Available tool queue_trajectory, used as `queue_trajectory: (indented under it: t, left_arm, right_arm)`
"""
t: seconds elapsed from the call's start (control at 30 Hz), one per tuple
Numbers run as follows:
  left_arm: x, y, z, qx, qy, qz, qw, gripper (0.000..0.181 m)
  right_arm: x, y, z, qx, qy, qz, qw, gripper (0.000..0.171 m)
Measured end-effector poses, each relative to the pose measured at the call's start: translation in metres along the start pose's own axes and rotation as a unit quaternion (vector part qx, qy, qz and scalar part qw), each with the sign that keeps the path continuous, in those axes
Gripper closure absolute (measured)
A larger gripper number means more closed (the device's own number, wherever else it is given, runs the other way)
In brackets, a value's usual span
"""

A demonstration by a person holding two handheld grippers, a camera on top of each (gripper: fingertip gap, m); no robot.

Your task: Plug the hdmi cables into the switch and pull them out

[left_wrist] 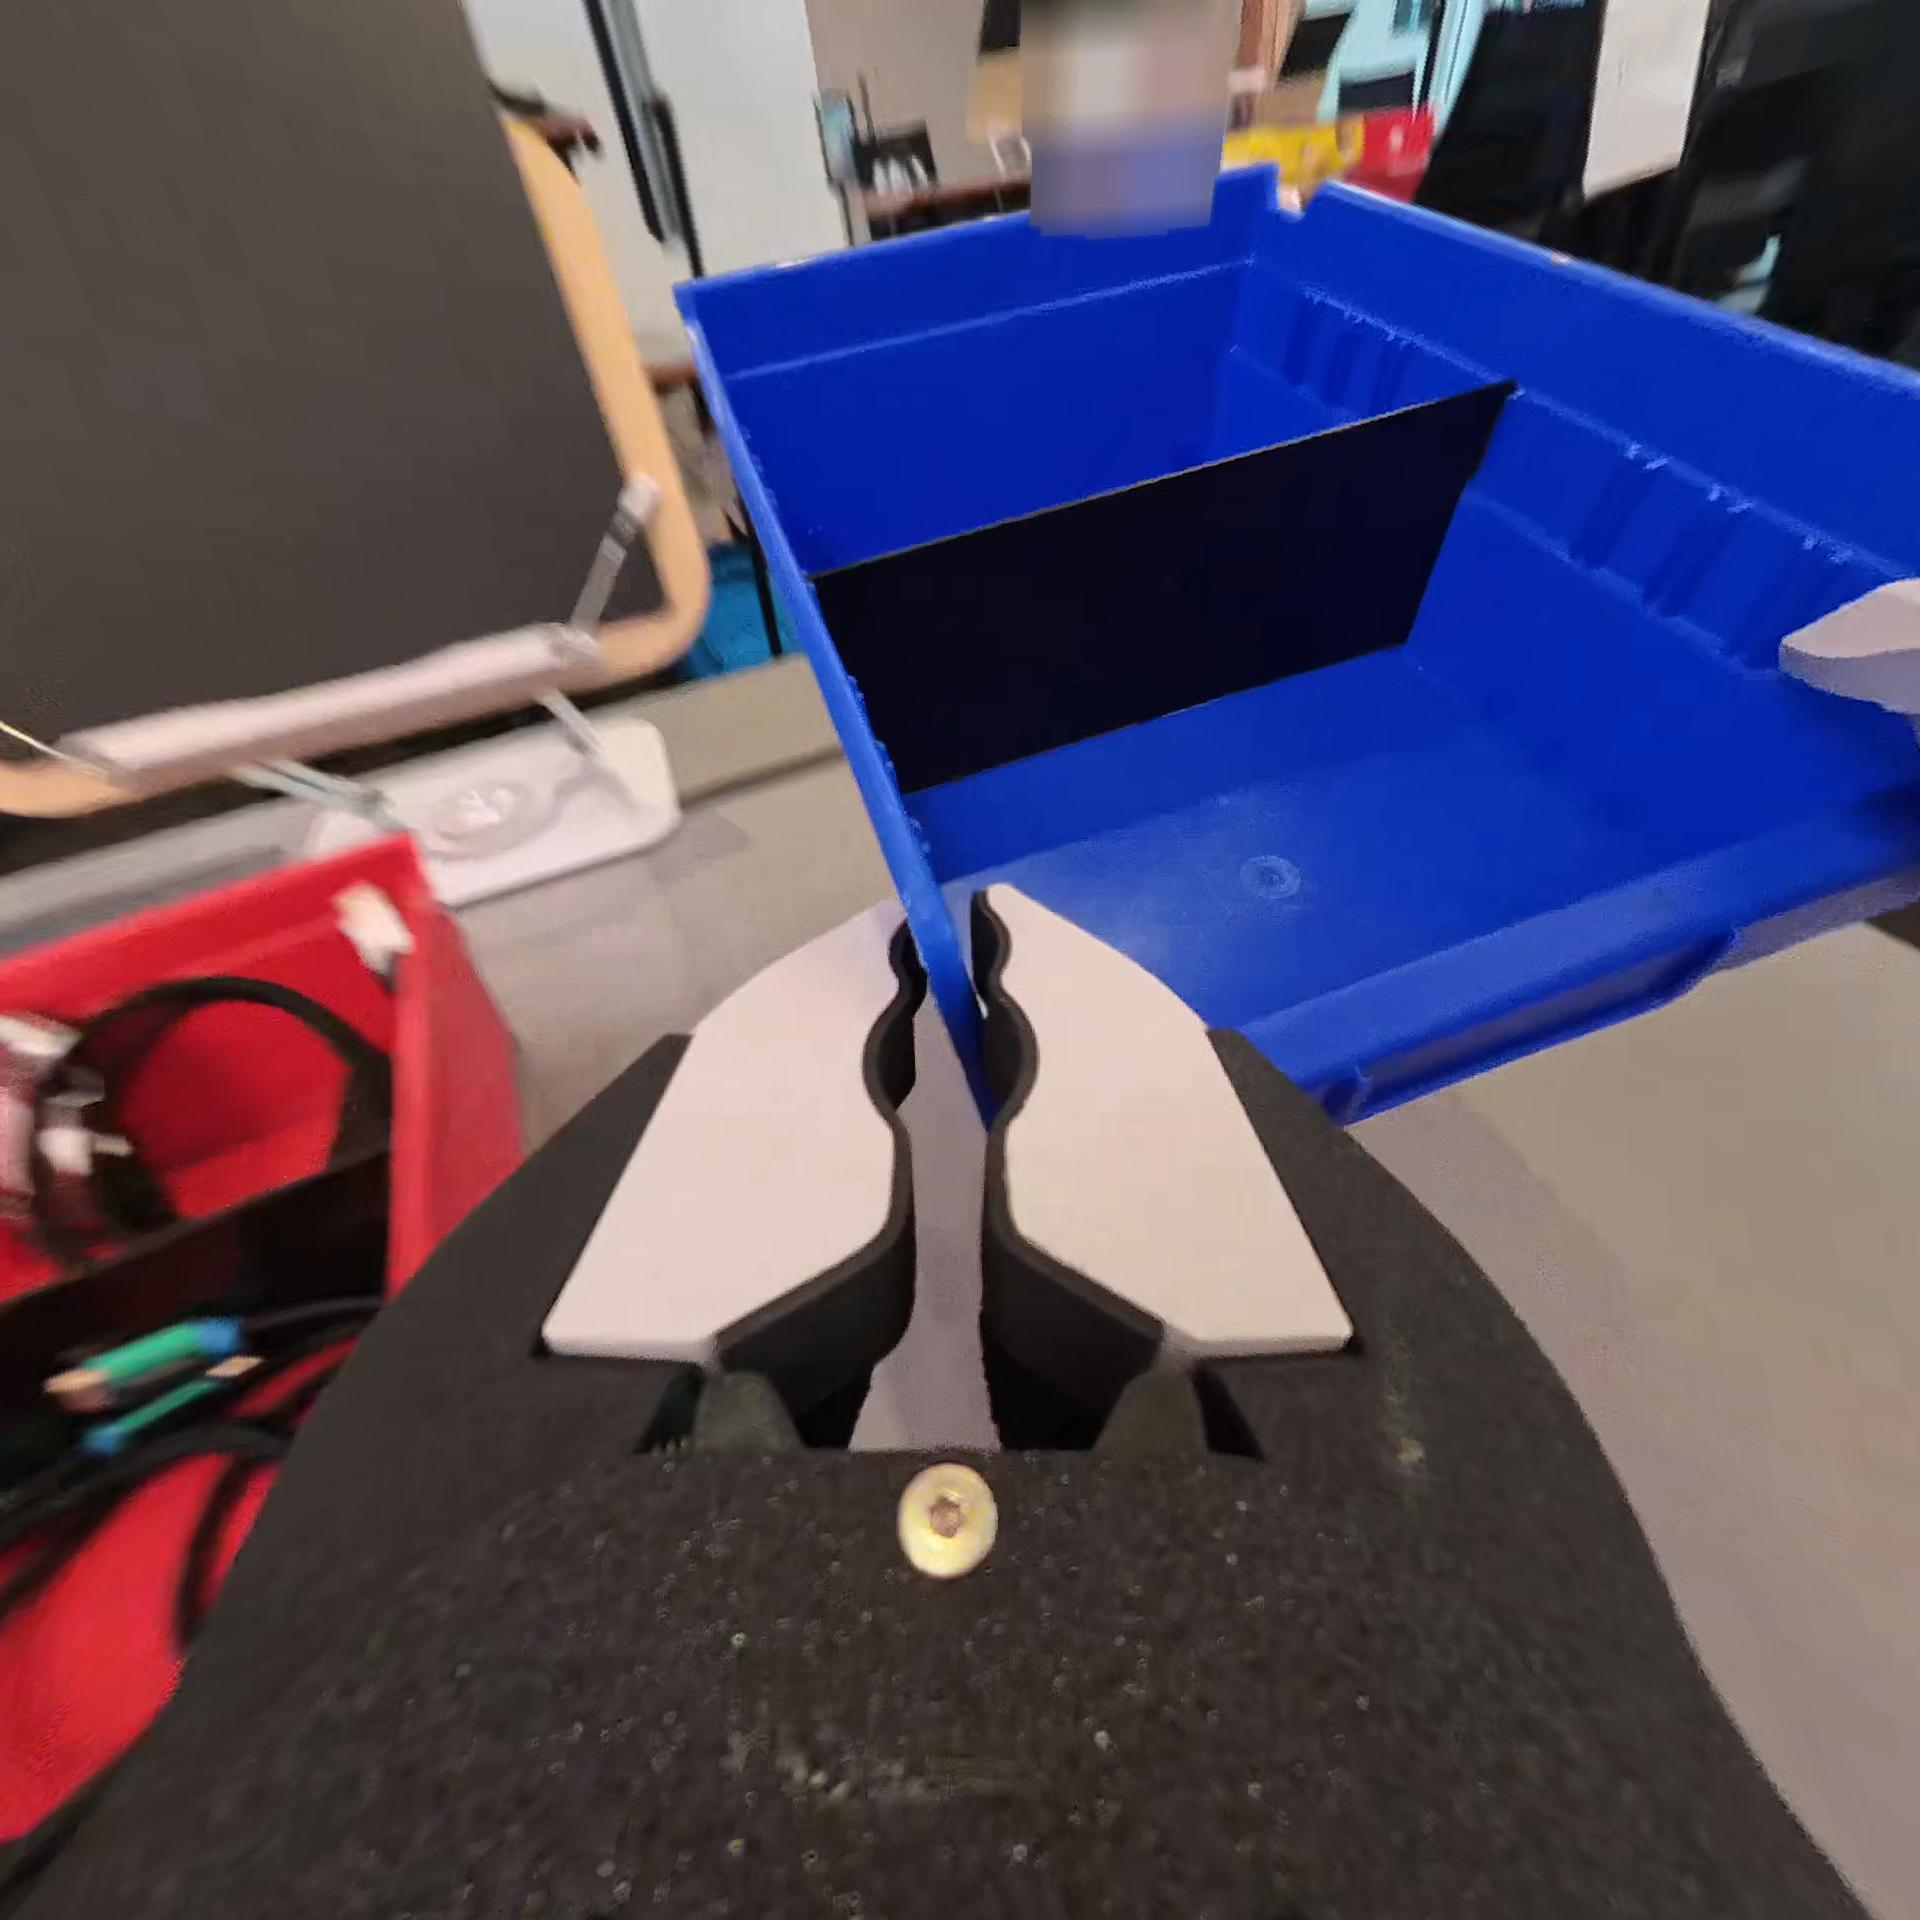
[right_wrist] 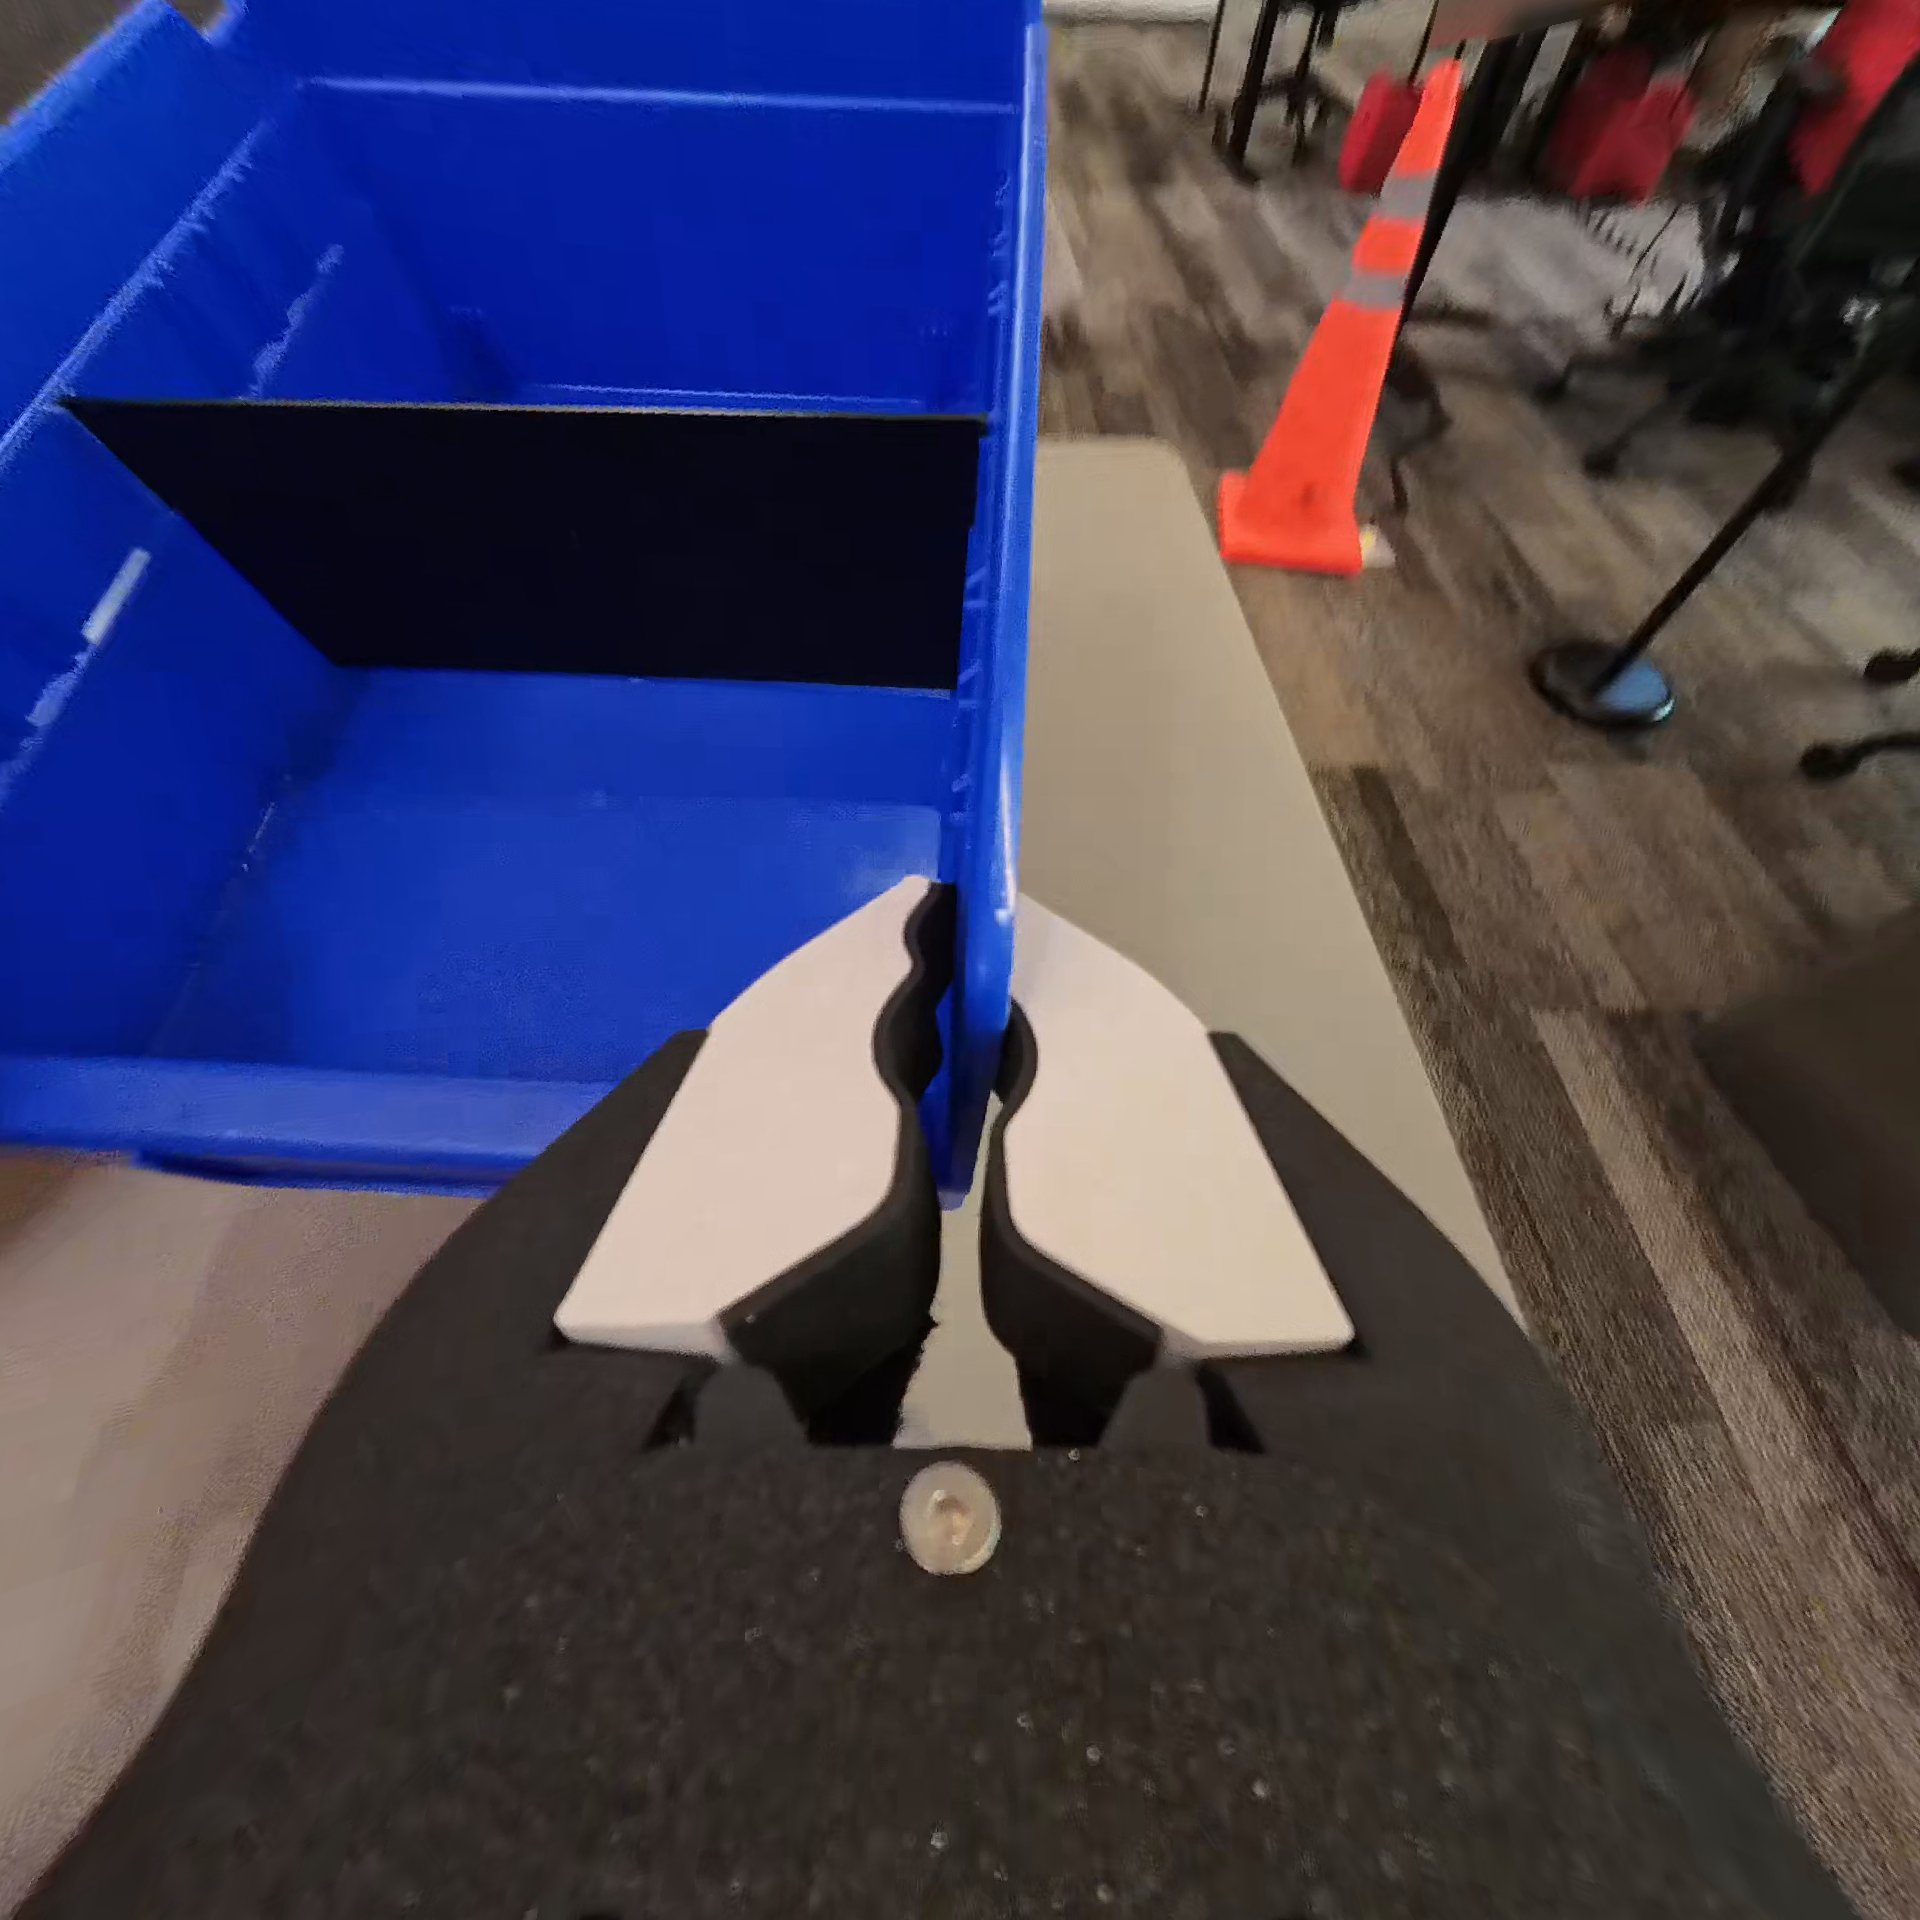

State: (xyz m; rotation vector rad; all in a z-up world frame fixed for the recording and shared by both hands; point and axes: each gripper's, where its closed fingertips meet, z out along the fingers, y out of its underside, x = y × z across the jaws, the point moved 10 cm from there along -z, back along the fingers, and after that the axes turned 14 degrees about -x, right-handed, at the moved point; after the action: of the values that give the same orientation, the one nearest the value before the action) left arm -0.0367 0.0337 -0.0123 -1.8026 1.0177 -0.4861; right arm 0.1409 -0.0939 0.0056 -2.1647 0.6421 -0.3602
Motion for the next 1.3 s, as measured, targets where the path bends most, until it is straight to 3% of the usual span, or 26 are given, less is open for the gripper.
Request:
queue_trajectory:
  t: [0.23, 0.3, 0.43, 0.5, 0.6, 0.73, 0.87, 1.03, 1.2, 1.3]
  left_arm:
    - [0.046, 0.050, 0.052, -0.095, 0.050, 0.028, 0.994, 0.169]
    - [0.047, 0.060, 0.057, -0.105, 0.079, 0.008, 0.991, 0.166]
    - [0.042, 0.057, 0.053, -0.139, 0.120, 0.006, 0.983, 0.163]
    - [0.037, 0.053, 0.044, -0.136, 0.157, 0.007, 0.978, 0.153]
    - [0.015, 0.040, 0.012, -0.101, 0.223, 0.021, 0.969, 0.152]
    - [-0.058, 0.019, -0.043, -0.039, 0.209, 0.050, 0.976, 0.149]
    - [-0.150, 0.022, -0.097, -0.009, 0.132, 0.045, 0.990, 0.147]
    - [-0.242, 0.079, -0.139, -0.007, 0.007, -0.041, 0.999, 0.136]
    - [-0.281, 0.133, -0.125, -0.059, -0.028, -0.120, 0.991, 0.109]
    - [-0.277, 0.152, -0.100, -0.106, 0.002, -0.135, 0.985, 0.108]
  right_arm:
    - [0.060, 0.064, 0.072, -0.090, -0.069, 0.002, 0.994, 0.167]
    - [0.062, 0.074, 0.077, -0.052, -0.059, -0.017, 0.997, 0.167]
    - [0.062, 0.073, 0.077, -0.054, -0.073, 0.027, 0.996, 0.166]
    - [0.061, 0.074, 0.074, -0.044, -0.056, 0.014, 0.997, 0.166]
    - [0.067, 0.067, 0.057, -0.028, -0.001, -0.033, 0.999, 0.146]
    - [0.062, 0.045, 0.011, 0.064, 0.015, -0.048, 0.997, 0.140]
    - [0.012, 0.014, -0.027, 0.131, -0.050, -0.102, 0.985, 0.138]
    - [-0.094, -0.002, -0.048, 0.150, -0.138, -0.167, 0.965, 0.138]
    - [-0.215, 0.021, -0.021, 0.075, -0.301, -0.128, 0.942, 0.125]
    - [-0.271, 0.045, 0.015, 0.003, -0.271, -0.059, 0.961, 0.118]
